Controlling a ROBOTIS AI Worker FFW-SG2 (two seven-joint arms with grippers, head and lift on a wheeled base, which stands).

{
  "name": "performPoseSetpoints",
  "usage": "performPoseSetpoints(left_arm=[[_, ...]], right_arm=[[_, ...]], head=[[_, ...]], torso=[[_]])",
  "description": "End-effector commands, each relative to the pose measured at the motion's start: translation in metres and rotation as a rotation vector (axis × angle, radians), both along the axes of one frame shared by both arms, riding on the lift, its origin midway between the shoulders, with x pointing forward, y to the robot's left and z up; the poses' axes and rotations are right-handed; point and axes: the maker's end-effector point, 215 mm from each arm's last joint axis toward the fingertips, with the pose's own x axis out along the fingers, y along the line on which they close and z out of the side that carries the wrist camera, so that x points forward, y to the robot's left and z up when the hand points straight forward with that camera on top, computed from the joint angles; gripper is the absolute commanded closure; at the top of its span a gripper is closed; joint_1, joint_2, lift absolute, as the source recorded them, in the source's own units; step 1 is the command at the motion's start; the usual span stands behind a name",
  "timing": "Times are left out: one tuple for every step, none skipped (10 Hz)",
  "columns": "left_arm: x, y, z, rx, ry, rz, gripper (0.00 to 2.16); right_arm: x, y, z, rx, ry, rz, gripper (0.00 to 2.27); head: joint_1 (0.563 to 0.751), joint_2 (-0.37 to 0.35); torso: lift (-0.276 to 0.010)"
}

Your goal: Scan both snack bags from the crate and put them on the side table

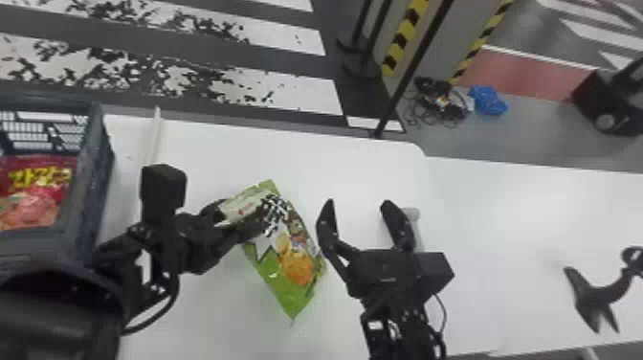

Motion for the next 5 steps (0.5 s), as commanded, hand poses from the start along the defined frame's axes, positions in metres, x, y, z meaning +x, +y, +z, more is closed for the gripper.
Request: performPoseSetpoints(left_arm=[[0.004, 0.004, -0.003, 0.074, -0.042, 0.003, 0.06], [0.011, 0.015, 0.004, 0.118, -0.083, 0.039, 0.07], [0.016, 0.027, 0.019, 0.151, -0.140, 0.083, 0.07], [0.022, 0.041, 0.035, 0.178, -0.200, 0.124, 0.07], [0.025, 0.056, 0.049, 0.194, -0.235, 0.178, 0.07]], right_arm=[[0.000, 0.000, -0.004, -0.002, 0.012, 0.000, 0.08], [0.000, -0.001, -0.005, -0.002, 0.018, -0.002, 0.07], [0.000, -0.001, -0.006, -0.003, 0.021, -0.001, 0.07], [0.000, -0.001, -0.008, -0.004, 0.027, -0.001, 0.06], [0.000, -0.001, -0.009, -0.004, 0.030, -0.001, 0.06]], head=[[0.695, -0.318], [0.695, -0.316], [0.695, -0.302], [0.695, -0.294], [0.695, -0.277]], torso=[[-0.087], [-0.087], [-0.087], [-0.087], [-0.087]])
